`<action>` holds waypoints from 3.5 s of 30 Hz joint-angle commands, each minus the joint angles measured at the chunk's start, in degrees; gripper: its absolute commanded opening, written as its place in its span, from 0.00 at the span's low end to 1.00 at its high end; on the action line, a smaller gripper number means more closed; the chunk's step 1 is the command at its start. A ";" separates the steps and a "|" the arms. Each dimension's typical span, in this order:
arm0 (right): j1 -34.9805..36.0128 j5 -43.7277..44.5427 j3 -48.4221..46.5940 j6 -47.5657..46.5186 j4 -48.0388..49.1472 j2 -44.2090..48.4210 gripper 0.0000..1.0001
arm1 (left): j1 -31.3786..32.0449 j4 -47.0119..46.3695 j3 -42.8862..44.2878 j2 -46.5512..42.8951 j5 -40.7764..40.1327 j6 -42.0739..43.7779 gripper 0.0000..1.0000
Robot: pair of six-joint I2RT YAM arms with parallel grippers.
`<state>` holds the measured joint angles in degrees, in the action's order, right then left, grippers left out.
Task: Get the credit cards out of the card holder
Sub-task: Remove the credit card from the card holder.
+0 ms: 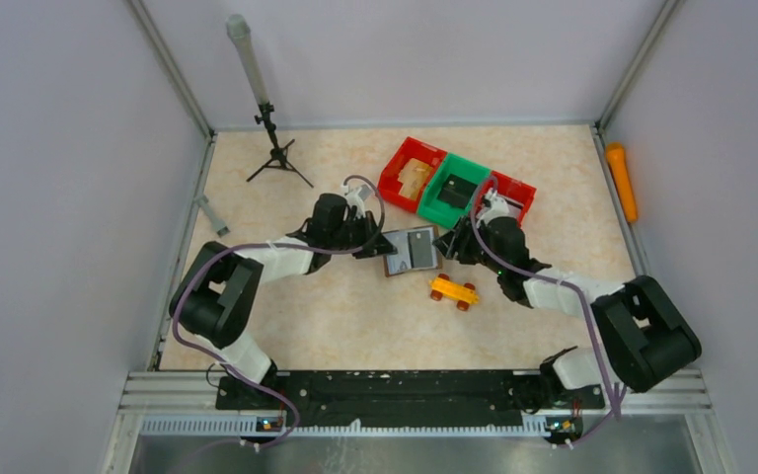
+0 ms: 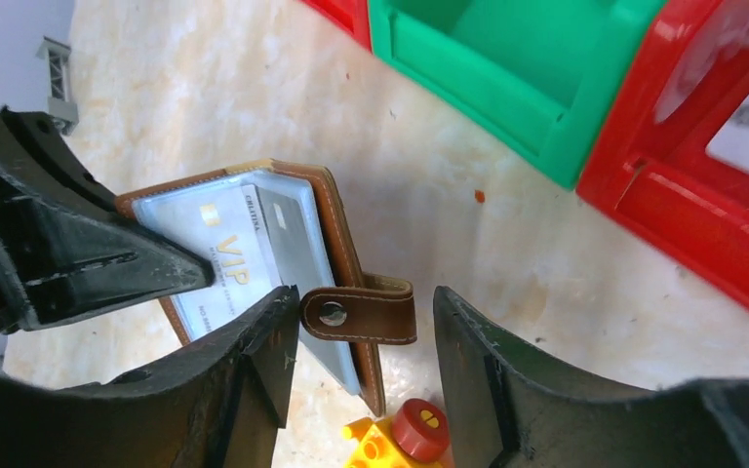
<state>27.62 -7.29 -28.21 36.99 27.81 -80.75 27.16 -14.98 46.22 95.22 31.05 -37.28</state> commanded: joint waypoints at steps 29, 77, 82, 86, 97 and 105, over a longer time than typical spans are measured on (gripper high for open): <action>1.08 -15.96 -1.72 0.22 15.66 -4.11 0.39 | -0.53 -15.82 -5.92 -7.84 6.40 -3.96 0.00; -3.72 -36.81 2.09 22.09 54.37 -15.95 0.26 | -0.87 -38.65 -14.56 -14.62 14.07 -10.52 0.00; -4.52 -37.75 2.90 25.99 61.50 -17.86 0.26 | -1.17 -38.55 -14.50 -14.13 13.82 -10.62 0.00; -4.67 -38.48 2.98 27.56 64.16 -18.52 0.21 | -1.32 -38.72 -14.49 -13.86 13.95 -10.95 0.00; -4.68 -38.85 3.45 28.31 66.84 -18.09 0.06 | -1.41 -38.80 -14.49 -13.66 13.84 -10.94 0.00; -5.10 -38.00 3.98 27.50 65.85 -17.12 0.00 | -1.73 -38.14 -14.41 -13.73 13.50 -11.00 0.24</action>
<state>23.09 -44.77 -25.26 65.17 85.73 -98.98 25.69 -49.04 31.59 83.29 44.10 -48.31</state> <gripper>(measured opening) 0.009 0.225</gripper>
